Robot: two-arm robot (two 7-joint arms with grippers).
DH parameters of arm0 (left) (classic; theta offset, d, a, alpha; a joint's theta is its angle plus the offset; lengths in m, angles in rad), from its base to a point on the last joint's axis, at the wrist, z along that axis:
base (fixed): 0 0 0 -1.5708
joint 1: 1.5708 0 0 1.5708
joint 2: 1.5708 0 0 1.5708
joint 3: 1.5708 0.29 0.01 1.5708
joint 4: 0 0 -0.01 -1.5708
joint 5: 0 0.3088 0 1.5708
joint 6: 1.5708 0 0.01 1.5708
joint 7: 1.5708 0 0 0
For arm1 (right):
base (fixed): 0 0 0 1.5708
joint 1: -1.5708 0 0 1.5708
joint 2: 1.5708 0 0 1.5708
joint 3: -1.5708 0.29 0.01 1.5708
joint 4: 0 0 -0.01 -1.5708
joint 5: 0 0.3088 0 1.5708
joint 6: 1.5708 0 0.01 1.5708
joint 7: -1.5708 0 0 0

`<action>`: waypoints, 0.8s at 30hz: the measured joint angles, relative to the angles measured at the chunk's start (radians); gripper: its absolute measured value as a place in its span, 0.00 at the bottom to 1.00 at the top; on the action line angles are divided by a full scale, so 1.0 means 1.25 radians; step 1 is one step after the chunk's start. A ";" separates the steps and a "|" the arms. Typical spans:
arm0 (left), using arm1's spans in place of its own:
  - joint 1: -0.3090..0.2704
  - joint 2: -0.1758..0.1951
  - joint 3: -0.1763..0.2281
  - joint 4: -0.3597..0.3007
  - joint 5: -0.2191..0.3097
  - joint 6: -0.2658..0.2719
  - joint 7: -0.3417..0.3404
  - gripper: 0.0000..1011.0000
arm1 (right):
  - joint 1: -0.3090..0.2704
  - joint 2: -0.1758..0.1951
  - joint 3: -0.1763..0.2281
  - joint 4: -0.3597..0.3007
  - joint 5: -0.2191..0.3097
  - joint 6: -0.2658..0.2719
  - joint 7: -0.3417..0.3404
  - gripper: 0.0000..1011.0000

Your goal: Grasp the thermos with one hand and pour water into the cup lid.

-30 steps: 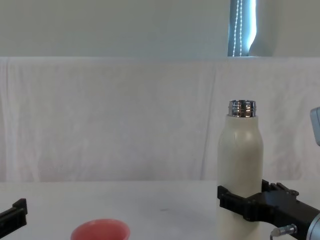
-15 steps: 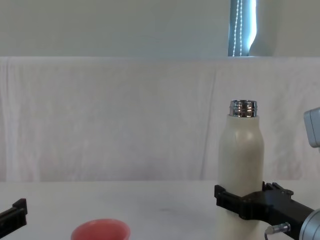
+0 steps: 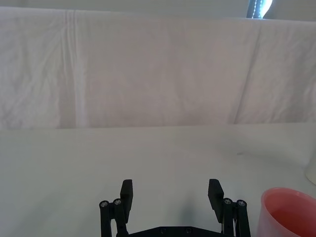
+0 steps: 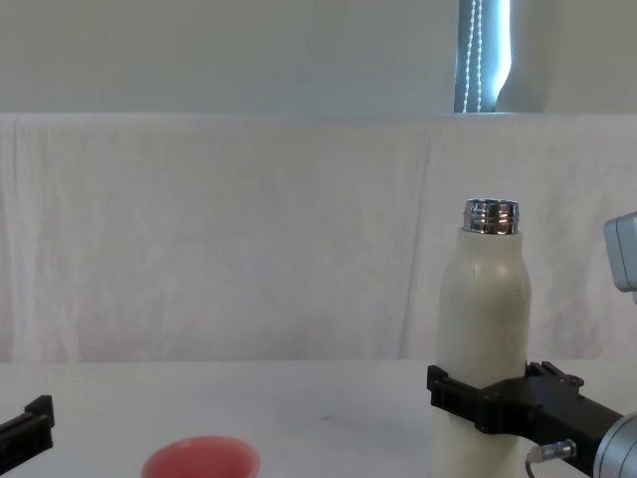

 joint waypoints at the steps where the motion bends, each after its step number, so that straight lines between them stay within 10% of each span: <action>1: 0.000 0.000 0.000 0.000 0.000 0.000 0.000 0.99 | 0.000 0.000 0.000 0.000 0.000 0.000 0.000 0.99; 24: 0.000 0.000 0.000 0.000 0.000 0.000 0.000 0.99 | -0.001 0.001 -0.001 -0.002 0.000 0.001 -0.001 0.94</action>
